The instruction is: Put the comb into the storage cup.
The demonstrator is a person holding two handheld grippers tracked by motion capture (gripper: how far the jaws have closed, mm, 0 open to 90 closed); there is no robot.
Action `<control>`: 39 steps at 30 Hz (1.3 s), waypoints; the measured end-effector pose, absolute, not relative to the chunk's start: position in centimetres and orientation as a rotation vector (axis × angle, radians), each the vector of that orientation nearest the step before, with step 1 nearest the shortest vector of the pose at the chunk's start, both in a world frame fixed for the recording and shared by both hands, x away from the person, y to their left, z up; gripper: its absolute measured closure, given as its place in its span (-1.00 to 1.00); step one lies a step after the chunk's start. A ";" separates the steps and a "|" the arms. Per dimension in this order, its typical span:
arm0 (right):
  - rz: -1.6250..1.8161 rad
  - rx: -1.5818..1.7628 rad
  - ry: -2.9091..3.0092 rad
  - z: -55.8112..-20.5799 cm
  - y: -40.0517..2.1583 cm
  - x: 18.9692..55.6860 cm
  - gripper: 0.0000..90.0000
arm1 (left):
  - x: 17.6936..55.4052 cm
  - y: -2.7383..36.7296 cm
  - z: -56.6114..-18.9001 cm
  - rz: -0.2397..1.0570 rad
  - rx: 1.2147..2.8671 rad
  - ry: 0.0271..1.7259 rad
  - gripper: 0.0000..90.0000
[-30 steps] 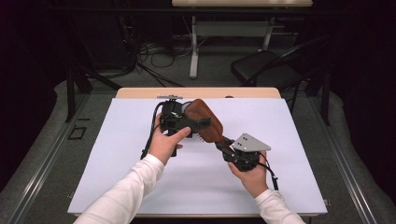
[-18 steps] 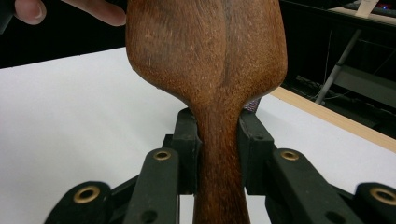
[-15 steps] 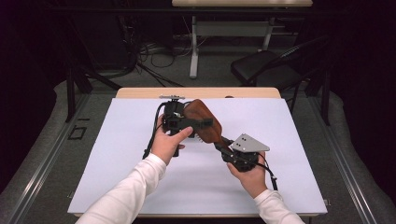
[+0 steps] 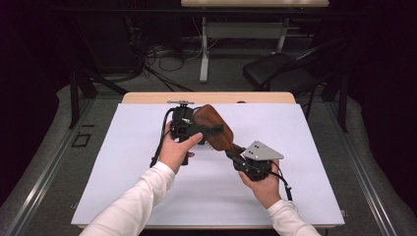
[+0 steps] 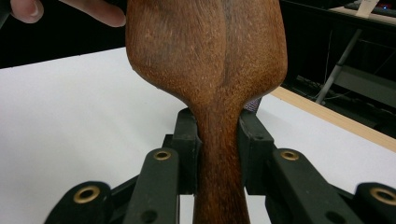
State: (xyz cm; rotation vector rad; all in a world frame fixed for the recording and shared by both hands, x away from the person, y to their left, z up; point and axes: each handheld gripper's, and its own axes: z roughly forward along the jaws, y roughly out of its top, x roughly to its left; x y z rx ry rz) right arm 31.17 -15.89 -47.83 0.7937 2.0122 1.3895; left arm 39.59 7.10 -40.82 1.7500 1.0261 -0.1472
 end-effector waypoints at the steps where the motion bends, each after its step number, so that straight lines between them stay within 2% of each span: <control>1: 1.389 0.793 2.012 -47.8 -15.9 31.2 0.60 | 39.6 7.1 -40.8 -0.146 1.751 1.024 -0.70; 18: 1.383 0.796 2.006 -48.1 -15.8 31.2 0.60 | 39.9 7.2 -41.1 -0.178 1.716 1.056 -0.63; 39: 1.379 0.793 2.003 -48.1 -15.7 31.1 0.60 | 40.1 8.0 -41.4 -0.192 1.682 1.094 -0.20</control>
